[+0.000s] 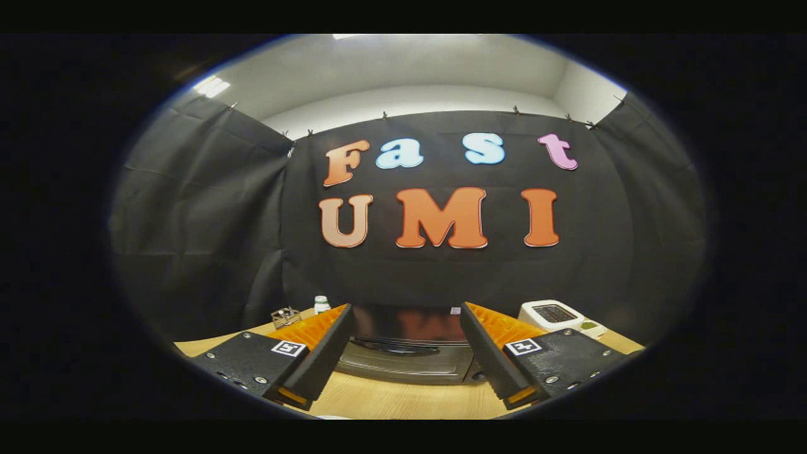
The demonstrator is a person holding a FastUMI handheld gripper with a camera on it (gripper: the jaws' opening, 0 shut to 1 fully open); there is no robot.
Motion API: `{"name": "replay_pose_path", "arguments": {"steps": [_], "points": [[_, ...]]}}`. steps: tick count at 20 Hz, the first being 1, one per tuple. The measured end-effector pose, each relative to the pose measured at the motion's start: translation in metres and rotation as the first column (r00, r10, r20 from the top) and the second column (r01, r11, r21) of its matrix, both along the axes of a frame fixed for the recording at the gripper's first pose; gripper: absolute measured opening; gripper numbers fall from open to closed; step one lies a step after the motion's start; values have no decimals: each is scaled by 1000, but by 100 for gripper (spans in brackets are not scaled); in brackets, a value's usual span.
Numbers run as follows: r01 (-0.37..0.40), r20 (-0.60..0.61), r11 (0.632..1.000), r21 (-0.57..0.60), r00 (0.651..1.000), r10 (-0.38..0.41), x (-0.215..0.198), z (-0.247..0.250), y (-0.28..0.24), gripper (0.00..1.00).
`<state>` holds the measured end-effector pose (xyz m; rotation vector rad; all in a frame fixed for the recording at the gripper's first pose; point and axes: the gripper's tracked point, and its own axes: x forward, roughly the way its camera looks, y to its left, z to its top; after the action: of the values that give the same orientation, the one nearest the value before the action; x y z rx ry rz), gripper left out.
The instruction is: Open the toaster oven, put the food inside, and close the toaster oven door.
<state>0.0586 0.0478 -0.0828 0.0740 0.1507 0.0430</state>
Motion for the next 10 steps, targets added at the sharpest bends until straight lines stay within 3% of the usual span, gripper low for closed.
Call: {"name": "replay_pose_path", "arguments": {"steps": [10], "points": [[33, -215, 999, 40, 976, -23, 80, -113, 20, 99]]}}
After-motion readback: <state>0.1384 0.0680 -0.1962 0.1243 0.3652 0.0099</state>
